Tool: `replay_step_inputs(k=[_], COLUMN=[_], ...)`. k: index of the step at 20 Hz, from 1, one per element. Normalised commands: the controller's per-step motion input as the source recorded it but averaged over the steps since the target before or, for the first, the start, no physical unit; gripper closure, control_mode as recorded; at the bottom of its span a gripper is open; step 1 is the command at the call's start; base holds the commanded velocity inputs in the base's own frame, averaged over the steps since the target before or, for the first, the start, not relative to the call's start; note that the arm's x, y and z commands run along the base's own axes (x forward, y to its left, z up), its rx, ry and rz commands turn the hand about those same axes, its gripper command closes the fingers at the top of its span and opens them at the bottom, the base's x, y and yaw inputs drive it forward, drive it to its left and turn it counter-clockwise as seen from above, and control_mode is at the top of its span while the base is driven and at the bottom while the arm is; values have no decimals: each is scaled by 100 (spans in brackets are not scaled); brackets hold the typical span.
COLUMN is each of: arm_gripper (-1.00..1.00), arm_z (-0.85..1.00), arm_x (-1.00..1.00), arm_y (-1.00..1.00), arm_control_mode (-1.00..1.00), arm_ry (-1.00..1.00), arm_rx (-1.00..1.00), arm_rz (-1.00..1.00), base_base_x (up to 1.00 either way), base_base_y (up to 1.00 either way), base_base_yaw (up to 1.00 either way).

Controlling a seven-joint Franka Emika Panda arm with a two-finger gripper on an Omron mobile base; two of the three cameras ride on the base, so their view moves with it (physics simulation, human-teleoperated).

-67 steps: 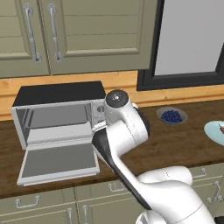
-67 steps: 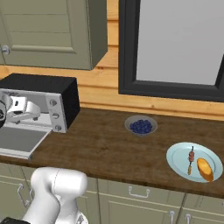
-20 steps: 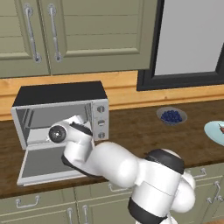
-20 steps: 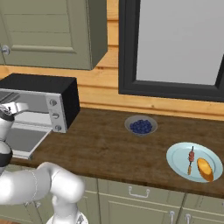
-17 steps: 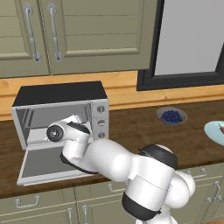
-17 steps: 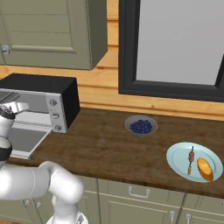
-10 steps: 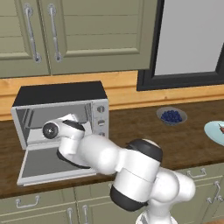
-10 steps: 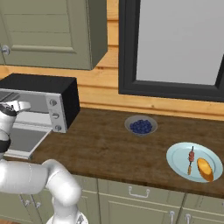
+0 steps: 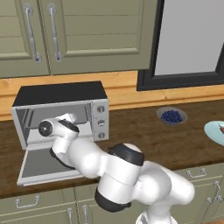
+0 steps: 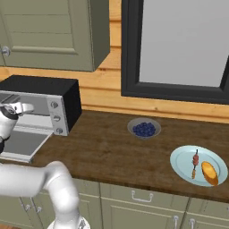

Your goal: Pick up the kebab skewer and baguette bread, and place them inside the toaster oven. Close the toaster oven door and start by setting the timer.

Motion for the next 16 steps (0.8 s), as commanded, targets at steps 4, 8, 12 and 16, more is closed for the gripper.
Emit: replay_step_inputs(k=[4,8,12,16], arm_gripper=[100,100,100,100], arm_z=[-15,-3,-13,-10], arm_x=[28,18,31,20], arm_y=[2,0,1,0], arm_control_mode=[-100,-100,-100,-100], arm_ry=[0,0,0,0], arm_rx=[0,0,0,0], arm_rz=[-2,0,0,0], base_base_x=[0,0,0,0], base_base_y=[0,0,0,0], base_base_yaw=[0,0,0,0])
